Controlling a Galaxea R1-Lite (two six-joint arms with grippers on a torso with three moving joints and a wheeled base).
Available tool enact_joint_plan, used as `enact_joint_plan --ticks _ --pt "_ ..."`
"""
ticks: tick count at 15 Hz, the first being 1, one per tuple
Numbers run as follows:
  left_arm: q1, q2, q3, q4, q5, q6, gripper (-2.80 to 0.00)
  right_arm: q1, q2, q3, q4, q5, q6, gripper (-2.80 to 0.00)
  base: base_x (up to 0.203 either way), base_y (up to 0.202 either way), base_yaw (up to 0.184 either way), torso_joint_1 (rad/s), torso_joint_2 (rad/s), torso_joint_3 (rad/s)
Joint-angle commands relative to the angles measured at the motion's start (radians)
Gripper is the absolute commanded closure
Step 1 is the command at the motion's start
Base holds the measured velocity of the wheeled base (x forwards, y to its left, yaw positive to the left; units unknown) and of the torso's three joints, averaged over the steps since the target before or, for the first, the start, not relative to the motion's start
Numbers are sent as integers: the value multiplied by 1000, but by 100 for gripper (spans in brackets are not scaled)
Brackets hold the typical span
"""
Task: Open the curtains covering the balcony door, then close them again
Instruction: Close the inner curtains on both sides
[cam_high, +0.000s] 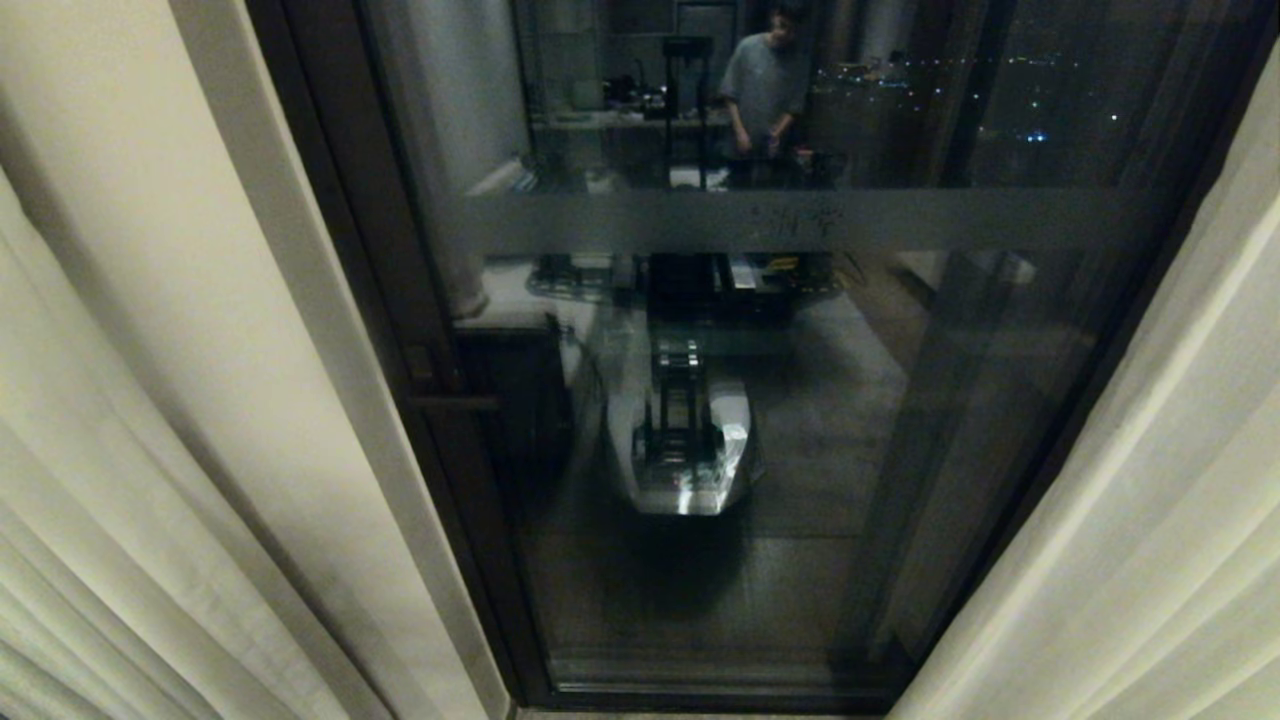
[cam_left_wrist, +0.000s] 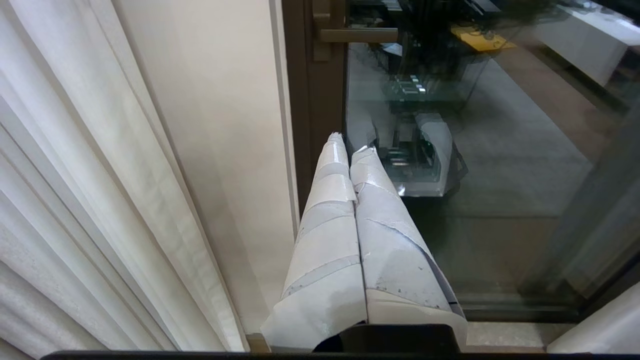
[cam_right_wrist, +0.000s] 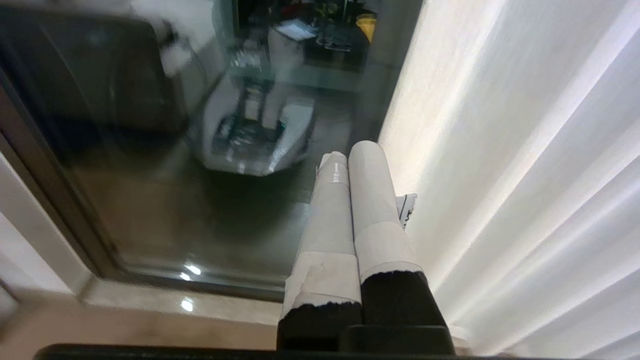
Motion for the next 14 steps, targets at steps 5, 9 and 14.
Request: enact_joint_plan --ticks 5,9,14 --pt "0 0 0 -1 0 0 0 1 -12 1 -2 -5 70 0 0 0 0 0 0 0" --pt "0 0 0 -1 0 0 0 1 -12 1 -2 -8 87 0 0 0 0 0 0 0" --pt "0 0 0 -1 0 -1 0 1 -12 1 0 36 -84 0 0 0 0 0 0 0"
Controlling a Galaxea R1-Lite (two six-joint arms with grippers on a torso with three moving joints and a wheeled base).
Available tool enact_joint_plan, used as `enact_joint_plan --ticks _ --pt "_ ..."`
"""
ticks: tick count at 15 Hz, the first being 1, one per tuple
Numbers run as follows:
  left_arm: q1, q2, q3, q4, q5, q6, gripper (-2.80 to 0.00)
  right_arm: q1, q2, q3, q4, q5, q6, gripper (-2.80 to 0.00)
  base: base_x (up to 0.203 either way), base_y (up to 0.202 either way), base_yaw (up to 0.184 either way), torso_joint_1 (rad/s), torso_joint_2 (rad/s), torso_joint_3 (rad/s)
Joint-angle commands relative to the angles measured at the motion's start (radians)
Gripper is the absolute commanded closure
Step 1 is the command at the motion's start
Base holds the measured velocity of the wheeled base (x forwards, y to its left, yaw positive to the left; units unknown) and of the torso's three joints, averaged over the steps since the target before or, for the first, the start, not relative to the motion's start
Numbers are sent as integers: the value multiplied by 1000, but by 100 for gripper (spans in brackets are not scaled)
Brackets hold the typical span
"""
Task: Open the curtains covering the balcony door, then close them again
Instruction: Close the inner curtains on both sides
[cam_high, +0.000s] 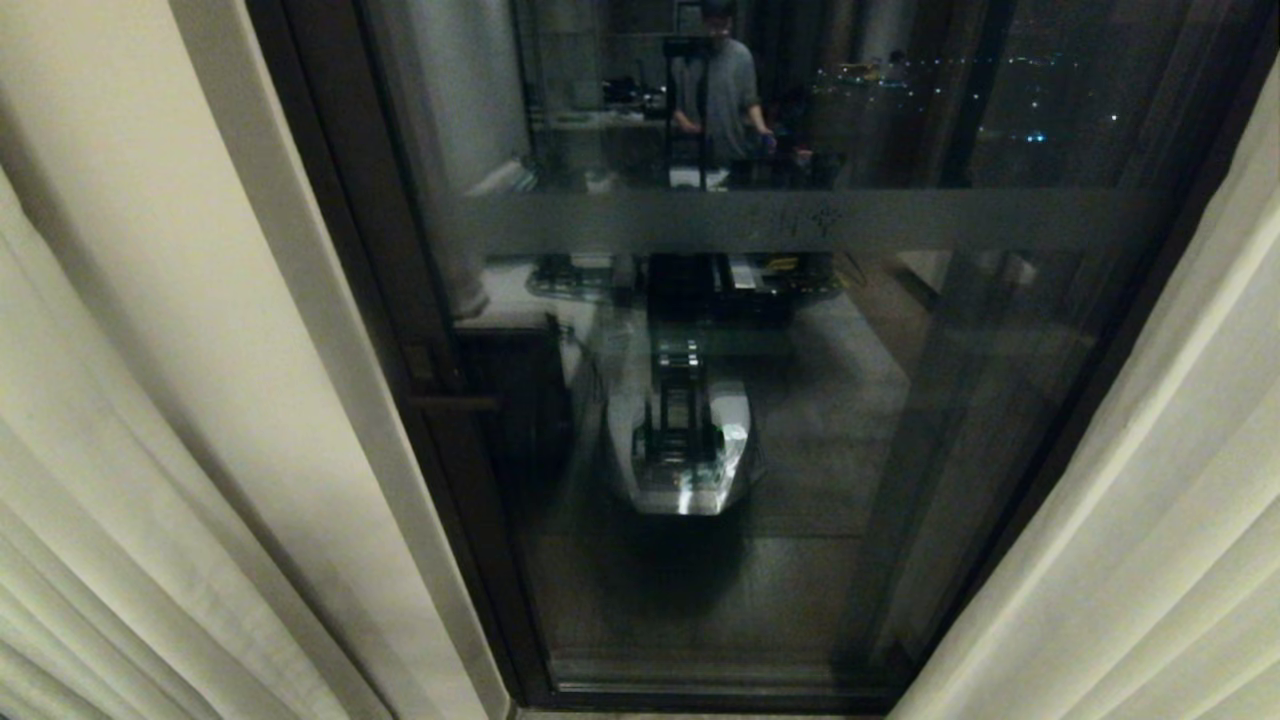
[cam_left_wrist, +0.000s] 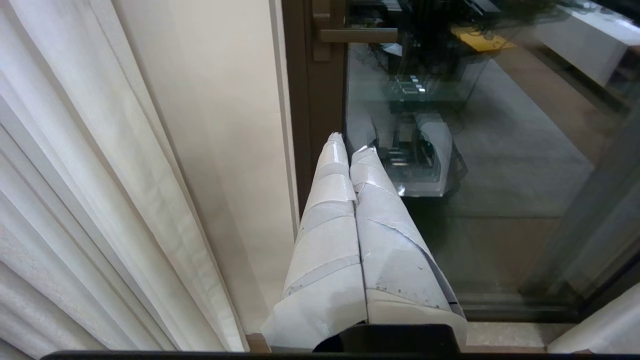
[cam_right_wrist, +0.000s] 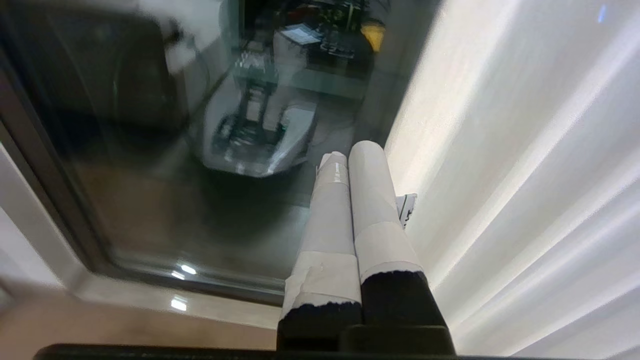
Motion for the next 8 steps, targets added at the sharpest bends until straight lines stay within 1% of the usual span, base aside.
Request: enact_joint_plan --ticks 1,3,8 --pt "0 0 0 0 0 0 0 1 2 0 2 7 -10 0 0 0 0 0 0 0" --pt "0 0 0 0 0 -1 0 1 2 0 2 5 8 0 0 0 0 0 0 0" --pt "0 0 0 0 0 -1 0 1 2 0 2 5 11 0 0 0 0 0 0 0"
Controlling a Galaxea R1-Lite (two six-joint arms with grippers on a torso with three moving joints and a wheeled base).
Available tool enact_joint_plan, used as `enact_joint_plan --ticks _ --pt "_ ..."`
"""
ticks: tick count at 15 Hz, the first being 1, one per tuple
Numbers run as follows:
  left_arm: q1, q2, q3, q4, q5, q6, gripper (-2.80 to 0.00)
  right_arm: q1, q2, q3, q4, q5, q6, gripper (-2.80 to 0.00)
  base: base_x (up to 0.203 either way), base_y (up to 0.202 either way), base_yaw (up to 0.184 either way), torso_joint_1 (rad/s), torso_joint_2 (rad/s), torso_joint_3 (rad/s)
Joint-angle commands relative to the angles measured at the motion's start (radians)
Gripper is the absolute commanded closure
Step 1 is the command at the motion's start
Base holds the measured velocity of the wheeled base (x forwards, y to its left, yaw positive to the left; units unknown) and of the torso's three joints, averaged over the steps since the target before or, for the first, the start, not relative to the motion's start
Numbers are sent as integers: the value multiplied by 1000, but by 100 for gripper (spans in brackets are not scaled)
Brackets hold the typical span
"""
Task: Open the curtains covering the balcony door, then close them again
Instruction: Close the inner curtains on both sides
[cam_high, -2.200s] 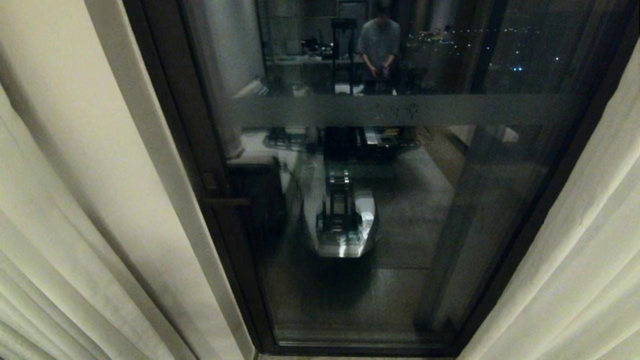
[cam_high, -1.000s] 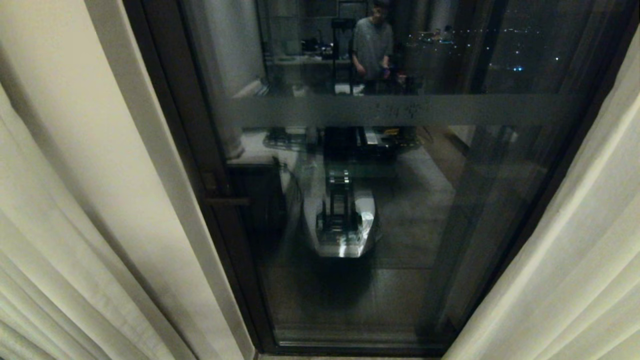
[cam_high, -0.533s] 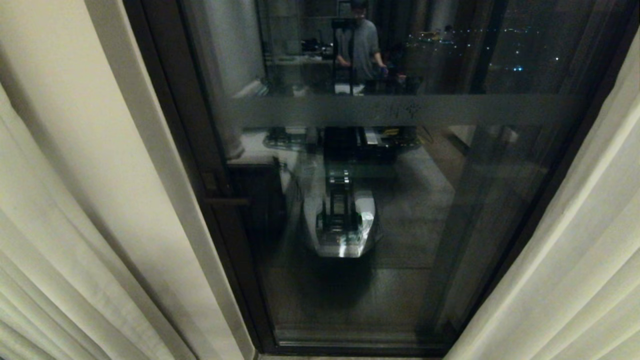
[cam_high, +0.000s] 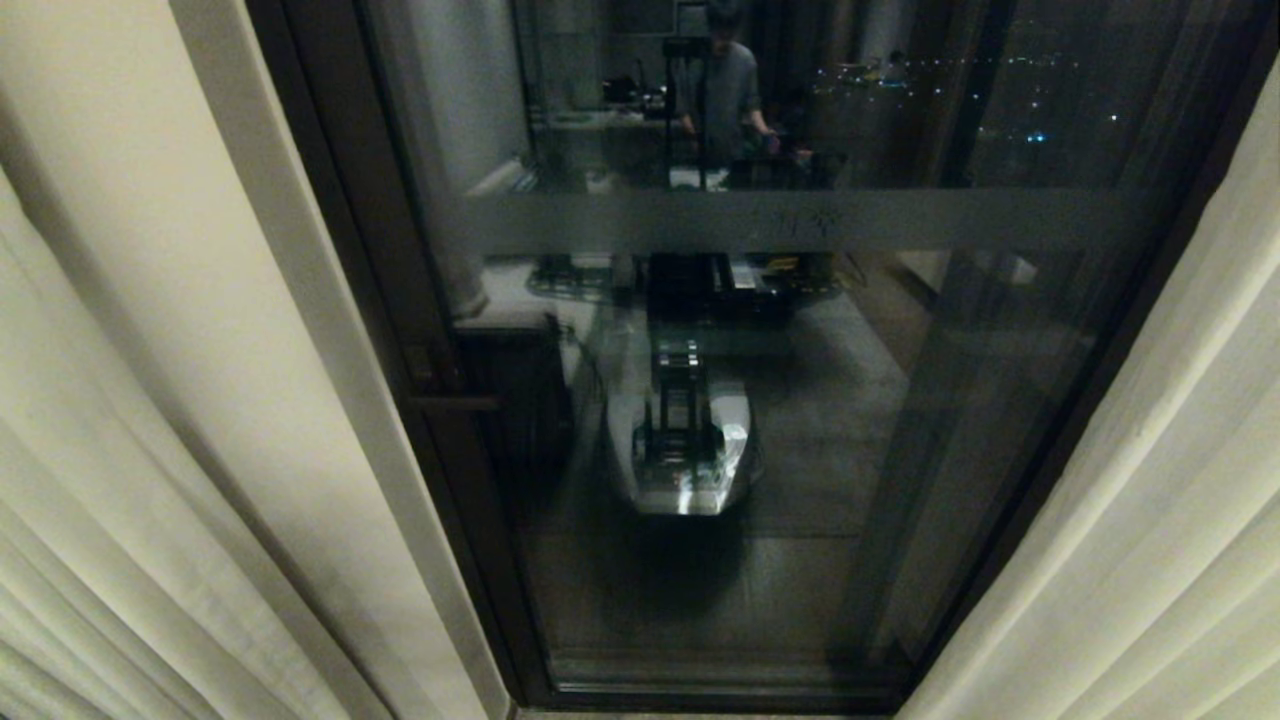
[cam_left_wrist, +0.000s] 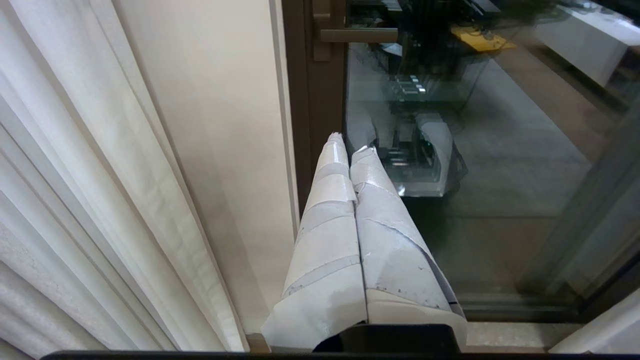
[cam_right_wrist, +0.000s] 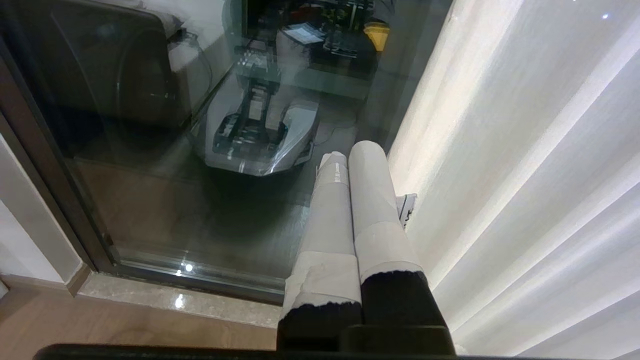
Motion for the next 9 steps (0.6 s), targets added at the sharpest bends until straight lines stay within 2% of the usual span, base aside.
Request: enact_joint_plan --ticks 1,9 --pt "0 0 0 0 0 0 0 1 2 0 0 1 -1 0 0 0 0 0 0 0" --pt "0 0 0 1 0 2 0 1 2 0 0 1 -1 0 0 0 0 0 0 0"
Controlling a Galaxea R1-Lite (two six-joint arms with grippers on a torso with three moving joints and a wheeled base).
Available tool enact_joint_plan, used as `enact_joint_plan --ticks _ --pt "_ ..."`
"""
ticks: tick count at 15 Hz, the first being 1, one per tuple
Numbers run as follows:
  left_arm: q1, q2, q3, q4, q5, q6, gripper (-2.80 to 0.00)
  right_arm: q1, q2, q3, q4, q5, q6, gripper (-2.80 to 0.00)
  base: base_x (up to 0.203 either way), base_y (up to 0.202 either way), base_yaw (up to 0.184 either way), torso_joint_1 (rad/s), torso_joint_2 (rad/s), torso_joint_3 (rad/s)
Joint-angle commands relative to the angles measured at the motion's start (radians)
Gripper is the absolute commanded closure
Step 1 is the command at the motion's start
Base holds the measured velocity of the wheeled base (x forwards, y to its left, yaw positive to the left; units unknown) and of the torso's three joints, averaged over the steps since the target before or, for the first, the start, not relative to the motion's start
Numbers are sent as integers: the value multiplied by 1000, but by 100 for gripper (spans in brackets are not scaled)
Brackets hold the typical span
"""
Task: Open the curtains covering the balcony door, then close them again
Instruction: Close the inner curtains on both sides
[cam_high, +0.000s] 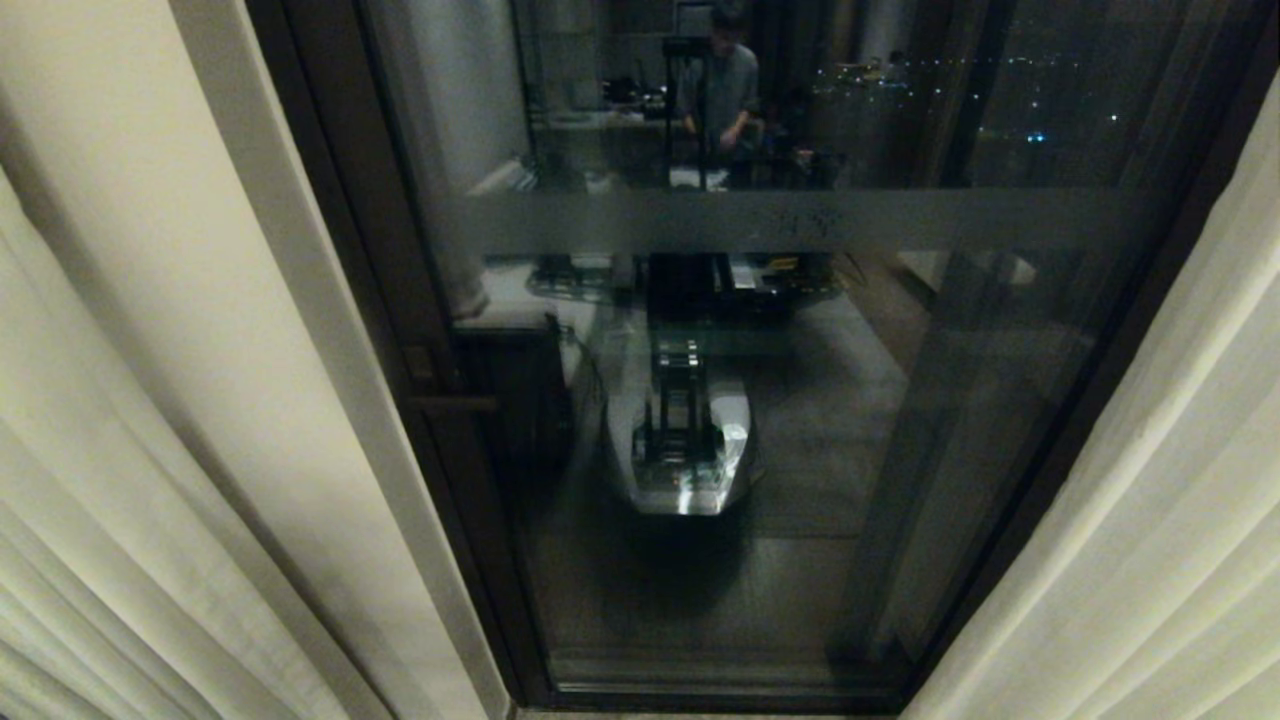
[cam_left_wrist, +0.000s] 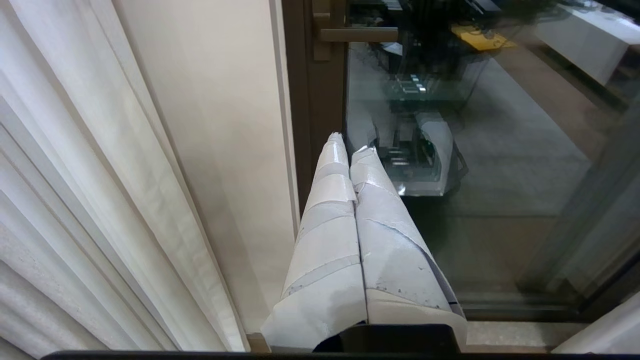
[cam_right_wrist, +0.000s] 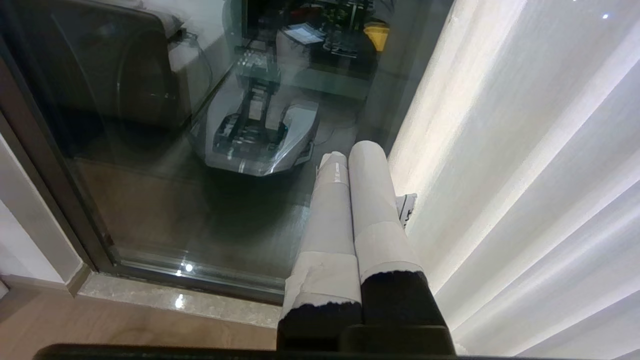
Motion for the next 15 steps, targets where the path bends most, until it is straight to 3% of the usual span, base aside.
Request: enact_joint_plan --ticks 1,11,15 --pt "0 0 0 0 0 -1 0 0 2 0 0 1 -1 0 0 0 0 0 0 0" --pt "0 0 -9 -10 24 4 0 0 2 0 0 1 -1 0 0 0 0 0 0 0" --pt "0 19 -160 45 85 1 0 0 2 0 0 1 -1 0 0 0 0 0 0 0"
